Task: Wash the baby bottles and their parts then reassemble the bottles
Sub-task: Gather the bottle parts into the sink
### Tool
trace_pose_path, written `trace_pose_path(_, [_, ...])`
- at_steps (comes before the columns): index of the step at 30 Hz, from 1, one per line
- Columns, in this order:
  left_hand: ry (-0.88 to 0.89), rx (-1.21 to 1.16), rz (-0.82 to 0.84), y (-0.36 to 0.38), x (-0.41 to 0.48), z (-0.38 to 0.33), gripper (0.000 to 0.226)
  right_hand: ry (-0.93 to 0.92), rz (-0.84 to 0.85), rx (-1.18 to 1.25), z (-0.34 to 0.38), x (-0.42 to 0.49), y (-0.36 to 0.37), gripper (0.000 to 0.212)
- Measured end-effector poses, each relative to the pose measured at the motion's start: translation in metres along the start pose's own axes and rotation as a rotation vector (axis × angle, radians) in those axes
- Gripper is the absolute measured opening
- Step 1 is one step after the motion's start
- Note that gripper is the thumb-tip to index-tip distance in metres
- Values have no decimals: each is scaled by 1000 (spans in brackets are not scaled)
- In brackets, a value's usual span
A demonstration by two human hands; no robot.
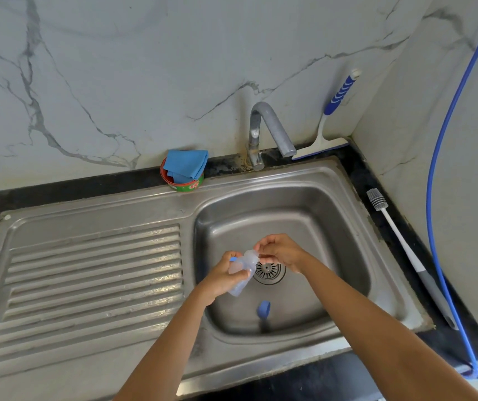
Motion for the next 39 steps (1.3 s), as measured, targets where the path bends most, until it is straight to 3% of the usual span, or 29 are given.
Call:
trace_pose_path(4, [-9, -116, 40, 10, 4, 5, 47, -3, -129, 14, 3, 5, -9, 10])
trace_pose_path(8, [-6, 26, 57, 14, 2, 16, 49, 89, -480, 301, -15, 14, -57, 18])
trace_pose_path(11, [-44, 238, -74, 2, 0, 38, 59, 171, -554, 27, -30, 16, -81, 23])
trace_pose_path(14, [-147, 411, -143, 0, 6, 55, 69, 250, -521, -365, -45, 12, -75, 27])
trace_pose_path(17, [-204, 670, -91, 9, 15, 64, 77, 341, -444, -462, -74, 9, -58, 25])
trace_pose_path(19, [-231, 711, -79, 12, 19, 71, 69, 387, -423, -478, -91, 8, -51, 20])
trace_pose_path(21, [-262, 687, -91, 11, 19, 79, 59, 417, -404, -499, -102, 7, -46, 12])
trace_pose_path(24, [-275, 634, -118, 9, 19, 83, 57, 401, -431, -493, -101, 5, -45, 15])
trace_pose_path(29, [-192, 507, -120, 5, 15, 61, 82, 284, -432, -546, -62, 4, -30, 10])
trace_pose_path(34, [13, 310, -258, -33, -8, 10, 59, 100, -356, -531, 5, 5, 29, 14])
trace_pose_path(39, [72, 151, -484, -127, -54, -15, 50, -91, -278, -612, 83, 1, 123, 16])
Point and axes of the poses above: each hand's wrist, its own x-axis towards the middle knuckle, its own y-axis out of the palm, z = x × y, the point moved 10 cm from there along x, towards the middle knuckle, and after that the axes turned 6 degrees about y, right-handed, at the moved point
